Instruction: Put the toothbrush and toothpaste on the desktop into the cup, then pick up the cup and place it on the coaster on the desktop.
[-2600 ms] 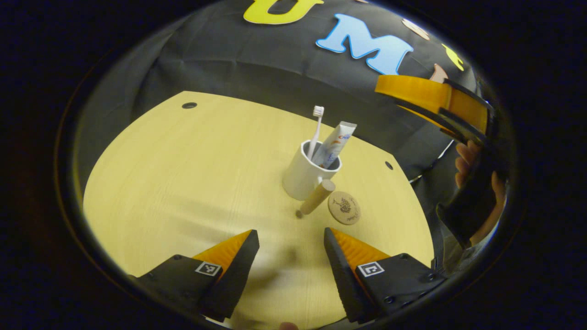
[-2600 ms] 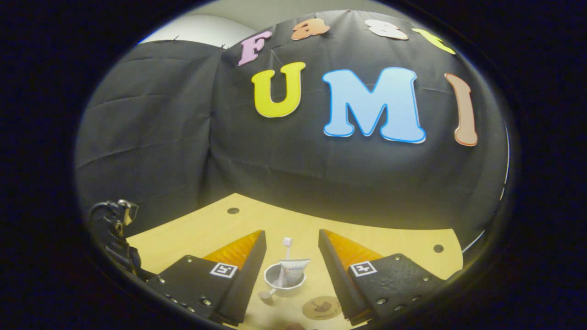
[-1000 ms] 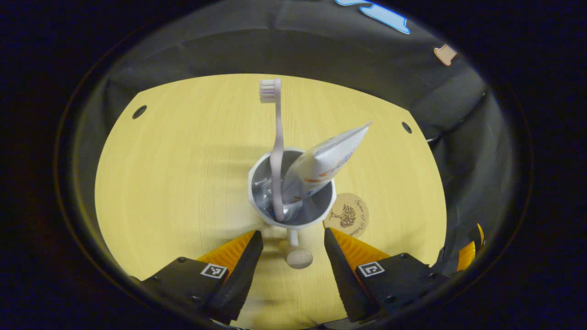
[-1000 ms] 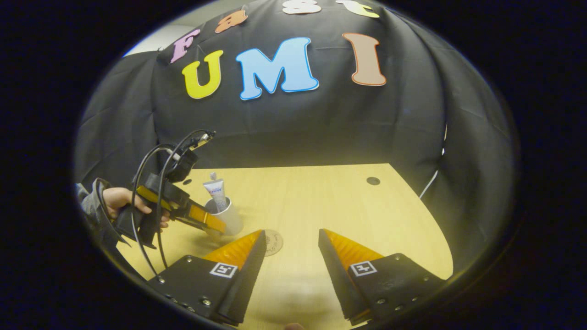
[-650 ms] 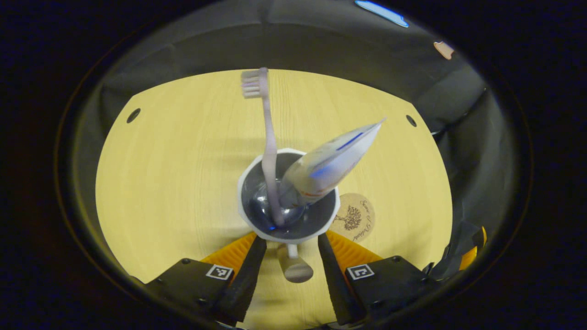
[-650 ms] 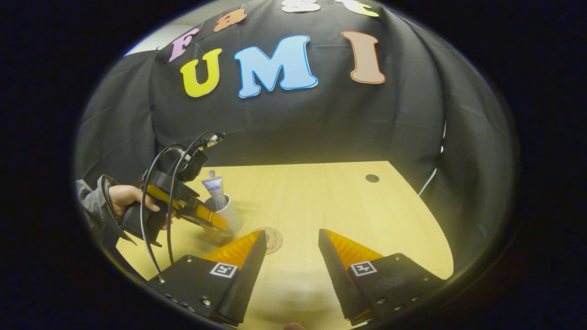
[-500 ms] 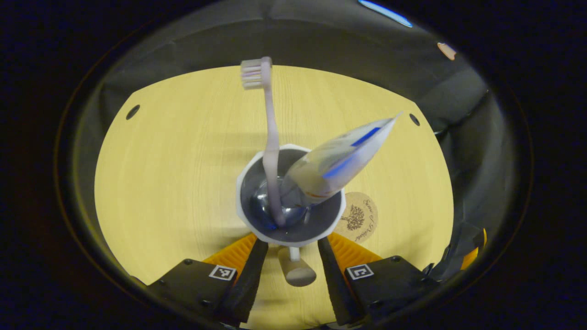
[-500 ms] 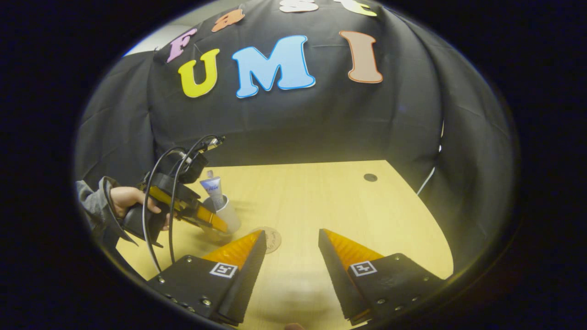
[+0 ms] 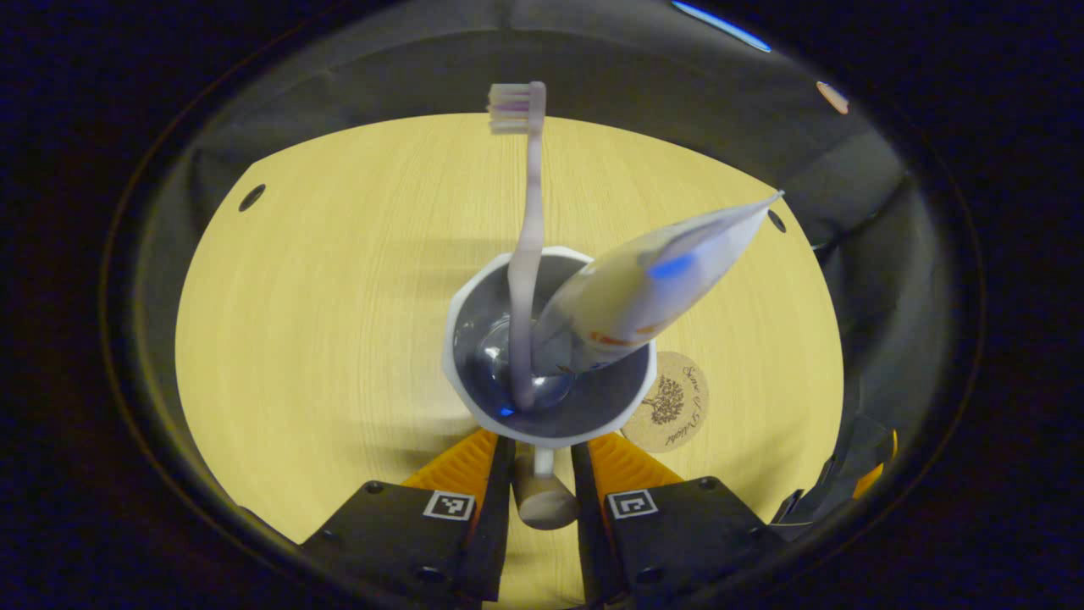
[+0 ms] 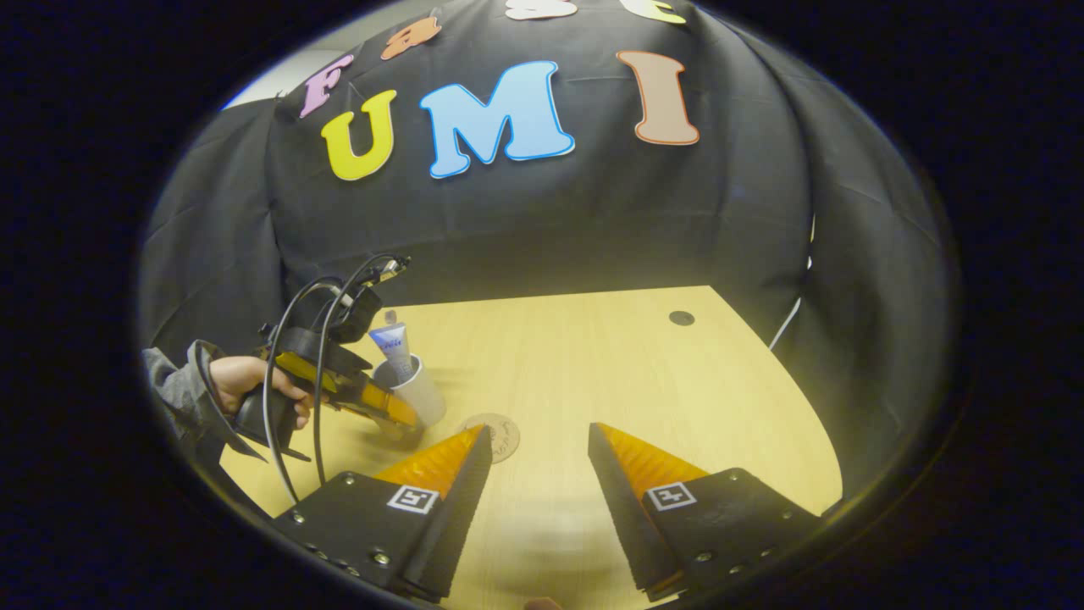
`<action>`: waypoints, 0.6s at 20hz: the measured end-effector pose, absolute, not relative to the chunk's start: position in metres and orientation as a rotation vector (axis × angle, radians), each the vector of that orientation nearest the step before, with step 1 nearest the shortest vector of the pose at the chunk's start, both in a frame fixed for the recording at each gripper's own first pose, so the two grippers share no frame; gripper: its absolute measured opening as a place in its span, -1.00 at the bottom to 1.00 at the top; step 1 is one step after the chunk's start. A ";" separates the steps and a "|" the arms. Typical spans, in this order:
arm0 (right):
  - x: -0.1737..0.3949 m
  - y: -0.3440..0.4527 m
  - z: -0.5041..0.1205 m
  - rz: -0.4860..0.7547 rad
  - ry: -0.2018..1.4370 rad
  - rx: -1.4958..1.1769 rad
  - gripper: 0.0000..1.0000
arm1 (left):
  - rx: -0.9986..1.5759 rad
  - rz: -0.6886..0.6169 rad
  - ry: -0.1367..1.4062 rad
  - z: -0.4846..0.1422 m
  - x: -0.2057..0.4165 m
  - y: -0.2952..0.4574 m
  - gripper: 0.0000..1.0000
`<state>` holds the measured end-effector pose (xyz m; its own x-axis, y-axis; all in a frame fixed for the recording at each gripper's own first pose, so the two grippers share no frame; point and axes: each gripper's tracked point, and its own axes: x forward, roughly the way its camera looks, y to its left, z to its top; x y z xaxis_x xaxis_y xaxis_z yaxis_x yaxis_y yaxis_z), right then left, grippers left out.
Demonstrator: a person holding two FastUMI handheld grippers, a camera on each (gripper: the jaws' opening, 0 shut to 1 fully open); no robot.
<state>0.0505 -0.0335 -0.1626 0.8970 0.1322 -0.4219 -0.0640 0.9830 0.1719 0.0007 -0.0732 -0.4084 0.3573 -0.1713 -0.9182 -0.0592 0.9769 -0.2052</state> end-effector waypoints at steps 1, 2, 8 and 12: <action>0.049 -0.033 -0.163 0.104 0.446 0.155 0.48 | -0.192 -0.067 1.190 -0.410 0.002 -0.070 -0.14; 0.049 -0.032 -0.162 0.106 0.445 0.155 0.48 | -0.168 -0.061 1.179 -0.406 0.004 -0.067 -0.27; 0.047 -0.032 -0.160 0.112 0.438 0.150 0.48 | -0.175 -0.056 1.119 -0.403 0.007 -0.072 -0.36; 0.048 -0.030 -0.160 0.112 0.439 0.147 0.48 | -0.167 -0.074 1.071 -0.402 0.007 -0.076 -0.34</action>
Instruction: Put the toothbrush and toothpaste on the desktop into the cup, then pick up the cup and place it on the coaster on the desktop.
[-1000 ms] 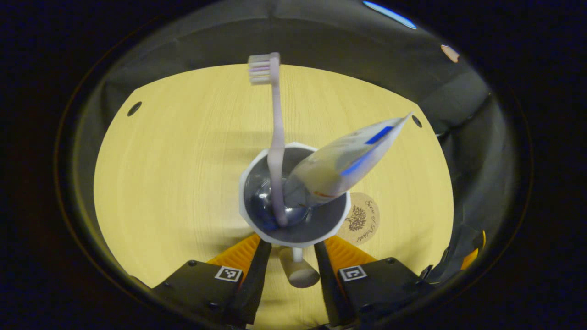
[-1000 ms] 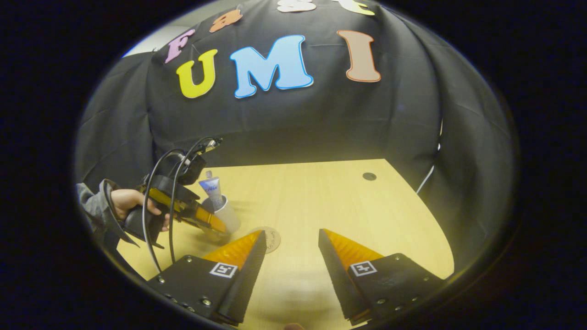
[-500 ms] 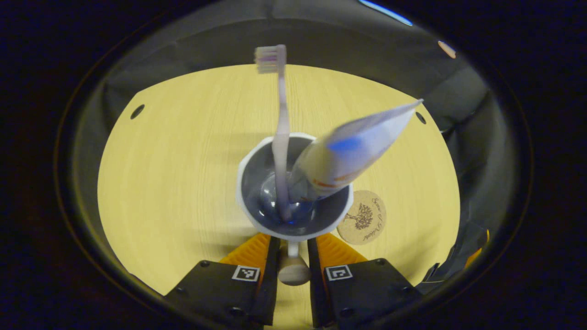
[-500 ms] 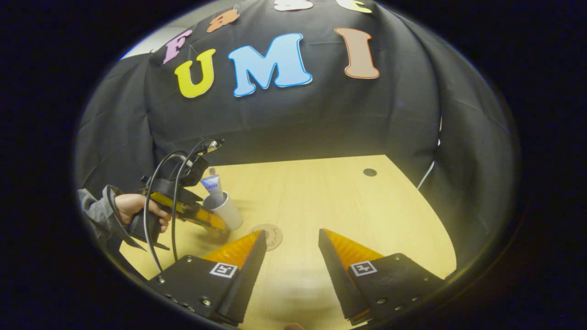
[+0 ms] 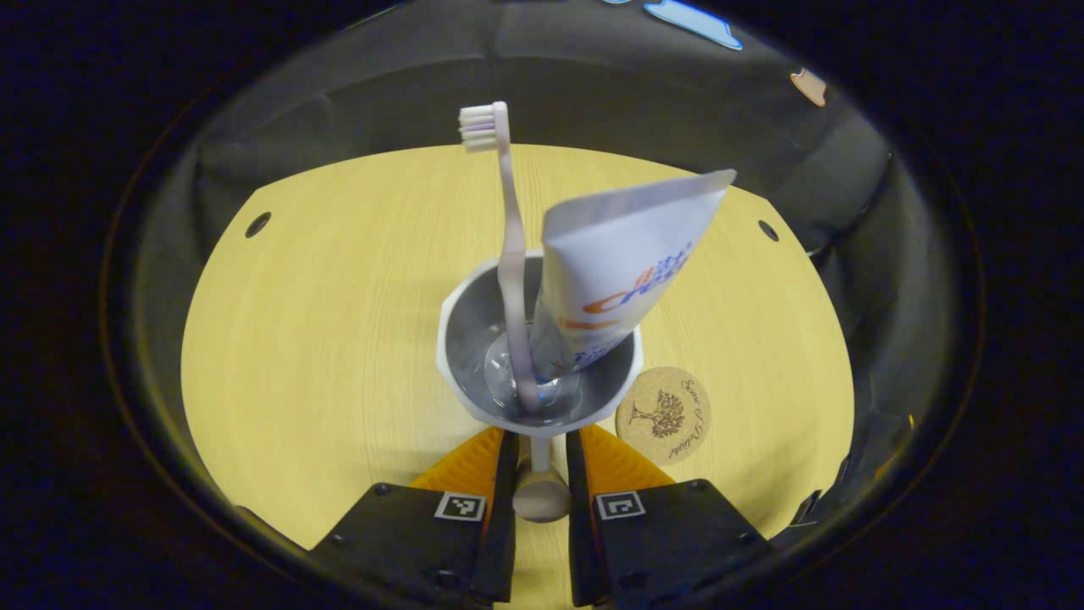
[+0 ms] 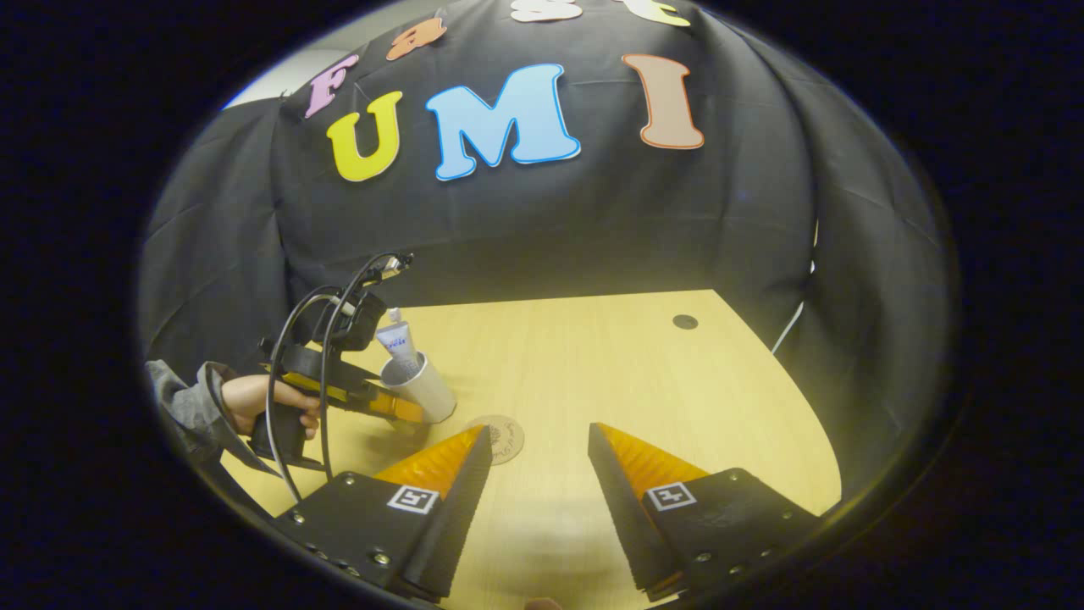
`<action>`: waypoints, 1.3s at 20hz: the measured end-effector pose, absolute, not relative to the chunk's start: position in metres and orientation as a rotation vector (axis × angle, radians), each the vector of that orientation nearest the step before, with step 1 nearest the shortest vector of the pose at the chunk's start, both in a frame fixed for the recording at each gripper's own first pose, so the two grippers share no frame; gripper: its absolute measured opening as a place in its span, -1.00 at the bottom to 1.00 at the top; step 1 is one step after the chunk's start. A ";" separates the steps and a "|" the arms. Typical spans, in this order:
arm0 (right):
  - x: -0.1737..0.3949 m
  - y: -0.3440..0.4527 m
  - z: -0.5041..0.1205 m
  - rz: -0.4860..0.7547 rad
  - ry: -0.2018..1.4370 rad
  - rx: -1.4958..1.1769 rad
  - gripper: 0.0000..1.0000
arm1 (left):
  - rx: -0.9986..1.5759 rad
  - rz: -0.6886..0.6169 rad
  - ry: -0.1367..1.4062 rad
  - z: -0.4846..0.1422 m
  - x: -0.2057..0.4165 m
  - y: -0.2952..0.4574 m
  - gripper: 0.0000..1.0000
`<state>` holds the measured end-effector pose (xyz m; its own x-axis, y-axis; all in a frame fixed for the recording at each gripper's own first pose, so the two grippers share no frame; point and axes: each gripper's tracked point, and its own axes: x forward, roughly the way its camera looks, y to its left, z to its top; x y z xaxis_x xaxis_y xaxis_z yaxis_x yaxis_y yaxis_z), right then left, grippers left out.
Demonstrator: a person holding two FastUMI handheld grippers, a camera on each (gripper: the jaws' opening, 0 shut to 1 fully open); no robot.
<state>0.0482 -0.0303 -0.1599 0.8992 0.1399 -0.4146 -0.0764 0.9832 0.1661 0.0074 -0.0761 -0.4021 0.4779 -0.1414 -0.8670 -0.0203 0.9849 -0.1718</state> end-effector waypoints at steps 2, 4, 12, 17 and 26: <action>0.048 -0.029 -0.159 0.115 0.439 0.148 0.48 | -0.162 -0.077 1.061 -0.401 0.007 -0.078 -0.37; 0.047 -0.030 -0.159 0.115 0.437 0.149 0.48 | -0.162 -0.082 1.058 -0.399 0.005 -0.082 -0.36; 0.048 -0.033 -0.158 0.103 0.429 0.156 0.48 | -0.114 -0.173 1.047 -0.381 -0.002 -0.129 -0.34; 0.044 -0.037 -0.158 0.091 0.428 0.156 0.48 | -0.089 -0.218 1.074 -0.386 -0.009 -0.153 -0.34; 0.037 -0.046 -0.161 0.066 0.436 0.178 0.48 | -0.029 -0.255 1.118 -0.403 -0.020 -0.179 -0.34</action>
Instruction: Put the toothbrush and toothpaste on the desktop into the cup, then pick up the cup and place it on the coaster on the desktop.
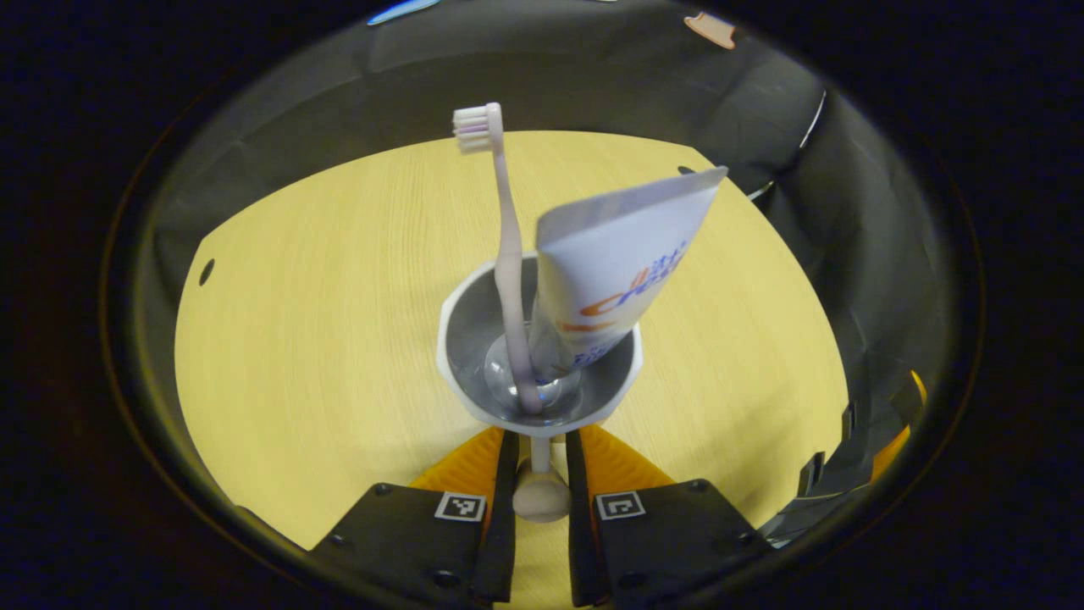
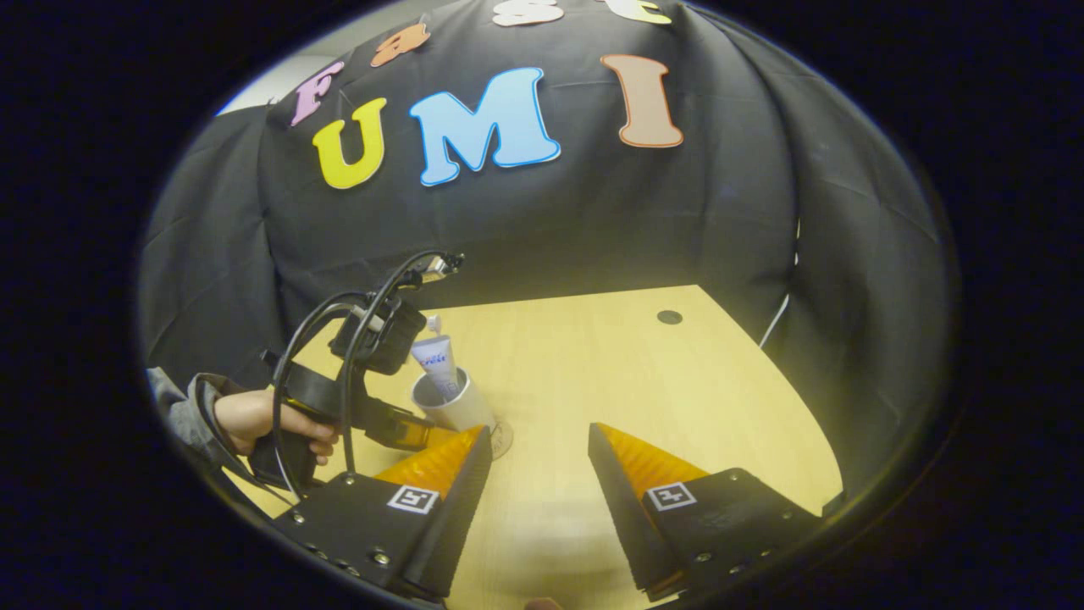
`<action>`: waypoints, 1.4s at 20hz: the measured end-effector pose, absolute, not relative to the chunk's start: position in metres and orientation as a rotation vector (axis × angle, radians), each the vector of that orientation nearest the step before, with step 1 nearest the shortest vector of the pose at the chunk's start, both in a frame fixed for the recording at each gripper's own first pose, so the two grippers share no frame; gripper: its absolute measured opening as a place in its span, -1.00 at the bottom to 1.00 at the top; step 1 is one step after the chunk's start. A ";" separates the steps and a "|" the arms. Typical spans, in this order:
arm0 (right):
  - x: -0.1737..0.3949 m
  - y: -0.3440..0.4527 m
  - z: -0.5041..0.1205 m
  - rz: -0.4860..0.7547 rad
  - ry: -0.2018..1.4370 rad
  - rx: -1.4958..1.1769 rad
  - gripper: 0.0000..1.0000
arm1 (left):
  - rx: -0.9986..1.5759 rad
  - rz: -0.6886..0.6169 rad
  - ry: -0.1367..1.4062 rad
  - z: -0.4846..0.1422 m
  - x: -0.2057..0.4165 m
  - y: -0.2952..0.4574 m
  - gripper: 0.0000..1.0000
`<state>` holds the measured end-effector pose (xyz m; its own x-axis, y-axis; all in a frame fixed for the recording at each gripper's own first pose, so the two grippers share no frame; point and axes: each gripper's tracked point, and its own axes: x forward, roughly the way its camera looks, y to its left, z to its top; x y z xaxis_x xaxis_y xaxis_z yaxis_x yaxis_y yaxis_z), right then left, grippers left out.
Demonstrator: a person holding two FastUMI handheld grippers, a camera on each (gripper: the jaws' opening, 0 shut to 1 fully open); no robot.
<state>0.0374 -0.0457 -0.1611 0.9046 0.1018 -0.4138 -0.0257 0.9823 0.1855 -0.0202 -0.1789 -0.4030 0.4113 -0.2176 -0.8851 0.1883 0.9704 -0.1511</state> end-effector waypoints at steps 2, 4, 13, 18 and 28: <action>0.036 -0.046 -0.162 0.064 0.438 0.183 0.48 | -0.019 -0.256 1.124 -0.404 -0.021 -0.182 -0.34; 0.035 -0.047 -0.162 0.063 0.439 0.189 0.48 | -0.007 -0.260 1.133 -0.404 -0.025 -0.183 -0.34; 0.034 -0.045 -0.161 0.065 0.436 0.205 0.48 | 0.044 -0.259 1.152 -0.406 -0.026 -0.185 -0.32; 0.033 -0.043 -0.155 0.072 0.432 0.214 0.49 | 0.022 -0.259 1.133 -0.404 -0.027 -0.187 -0.26; 0.039 -0.039 -0.116 0.116 0.343 0.166 0.49 | -0.109 -0.248 0.963 -0.345 -0.058 -0.187 0.48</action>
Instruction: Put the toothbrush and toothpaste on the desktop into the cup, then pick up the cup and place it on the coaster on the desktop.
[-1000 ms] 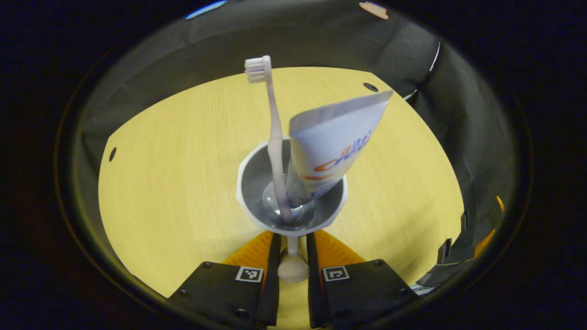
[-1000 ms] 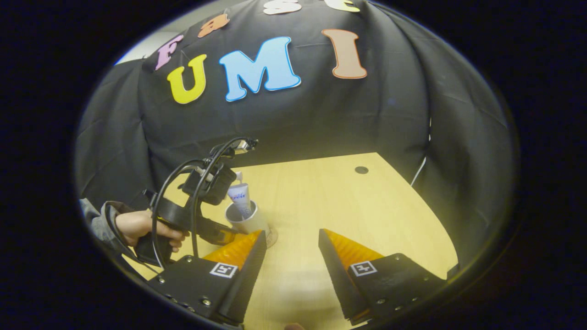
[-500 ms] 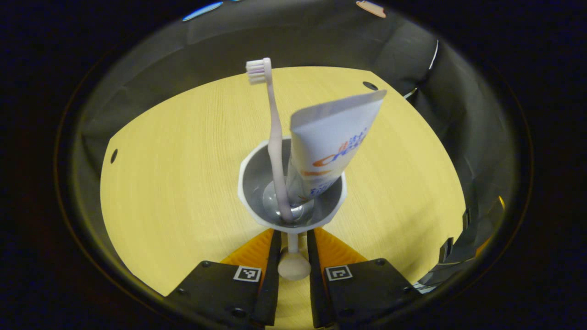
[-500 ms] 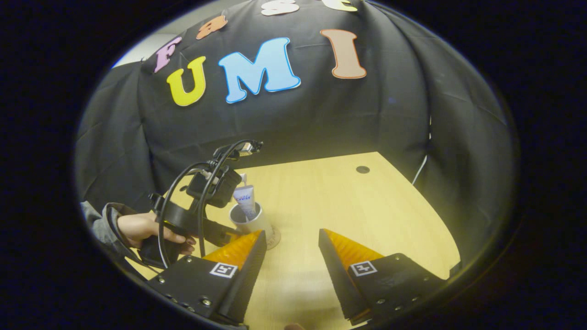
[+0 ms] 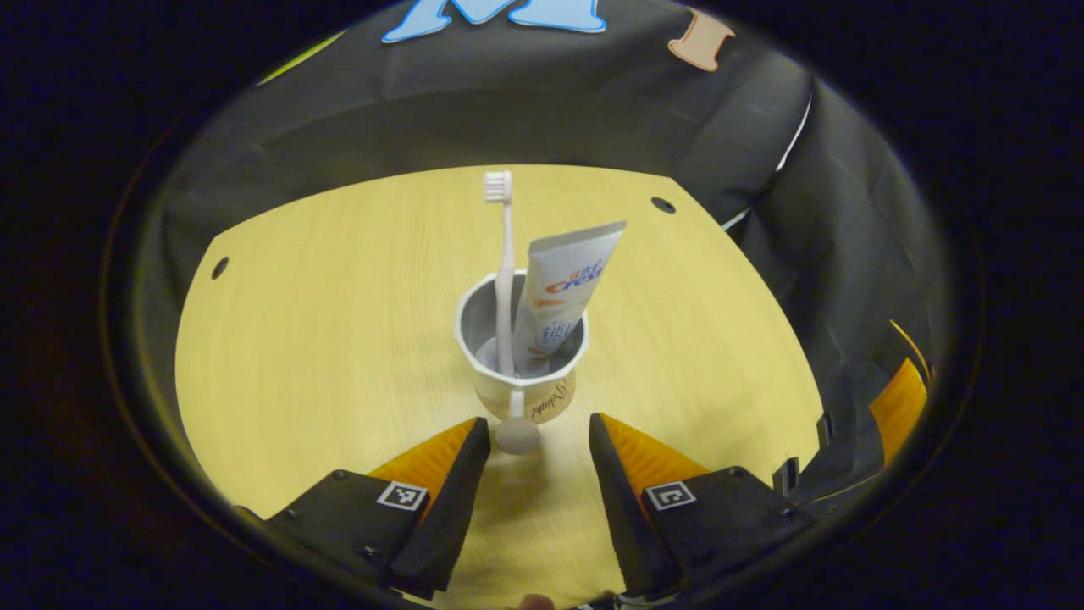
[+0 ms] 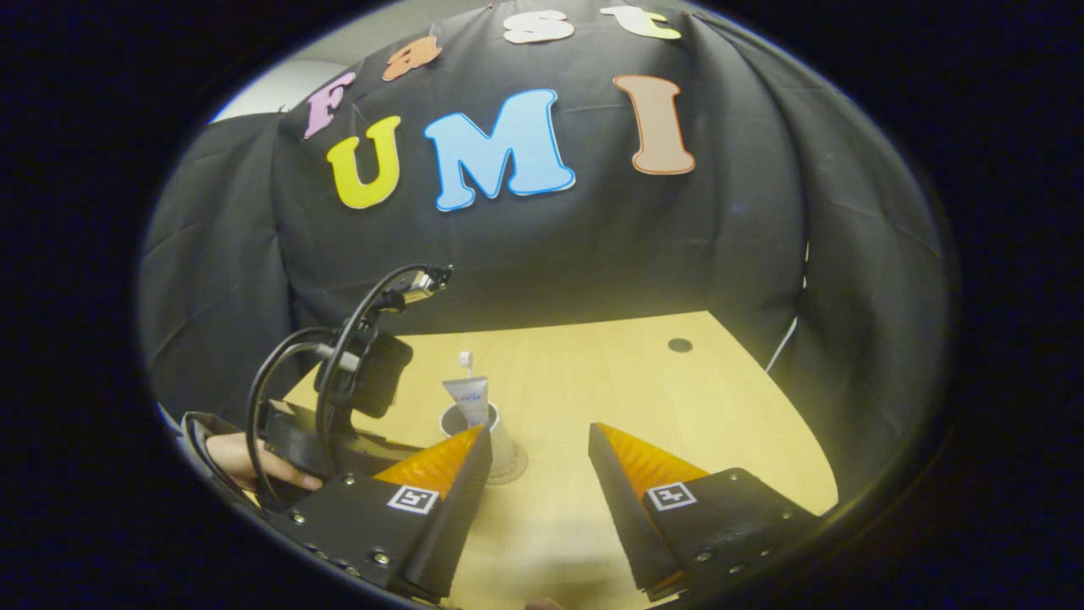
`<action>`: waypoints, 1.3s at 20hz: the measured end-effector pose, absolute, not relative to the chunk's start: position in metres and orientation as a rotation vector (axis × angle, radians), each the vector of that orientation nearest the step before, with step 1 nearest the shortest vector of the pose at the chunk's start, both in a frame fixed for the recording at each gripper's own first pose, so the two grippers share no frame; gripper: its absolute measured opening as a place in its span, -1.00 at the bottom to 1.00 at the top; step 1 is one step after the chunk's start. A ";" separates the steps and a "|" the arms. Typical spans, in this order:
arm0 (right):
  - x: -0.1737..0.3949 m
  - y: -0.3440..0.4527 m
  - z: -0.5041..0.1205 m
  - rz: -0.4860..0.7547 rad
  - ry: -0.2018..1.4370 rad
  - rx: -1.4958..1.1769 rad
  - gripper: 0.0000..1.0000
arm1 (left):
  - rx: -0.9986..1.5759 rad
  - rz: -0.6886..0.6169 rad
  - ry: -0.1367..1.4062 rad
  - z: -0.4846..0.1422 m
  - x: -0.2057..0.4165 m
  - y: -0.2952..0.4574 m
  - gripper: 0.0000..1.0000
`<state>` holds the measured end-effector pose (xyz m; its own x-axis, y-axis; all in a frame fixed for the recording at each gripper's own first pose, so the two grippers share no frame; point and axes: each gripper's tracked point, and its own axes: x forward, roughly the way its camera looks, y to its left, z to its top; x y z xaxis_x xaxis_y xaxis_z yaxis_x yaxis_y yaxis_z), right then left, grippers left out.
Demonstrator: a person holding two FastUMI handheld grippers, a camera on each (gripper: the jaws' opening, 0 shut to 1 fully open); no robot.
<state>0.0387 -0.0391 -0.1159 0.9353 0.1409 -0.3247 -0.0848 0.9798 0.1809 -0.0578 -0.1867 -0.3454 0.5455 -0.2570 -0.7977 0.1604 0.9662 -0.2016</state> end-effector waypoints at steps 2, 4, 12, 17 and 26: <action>0.046 -0.030 -0.103 0.134 0.321 0.144 0.48 | -0.120 -0.214 0.899 -0.324 -0.070 -0.177 0.72; 0.049 -0.026 -0.095 0.155 0.299 0.126 0.48 | -0.135 -0.181 0.814 -0.302 -0.076 -0.169 0.72; 0.040 -0.009 -0.067 0.196 0.211 0.106 0.48 | -0.193 -0.062 0.456 -0.228 -0.099 -0.125 0.72; 0.027 -0.005 -0.056 0.134 0.167 0.068 0.48 | -0.206 -0.028 0.332 -0.204 -0.100 -0.100 0.73; 0.004 0.016 -0.043 0.093 0.083 0.031 0.48 | -0.129 0.021 0.177 -0.171 -0.101 -0.069 0.70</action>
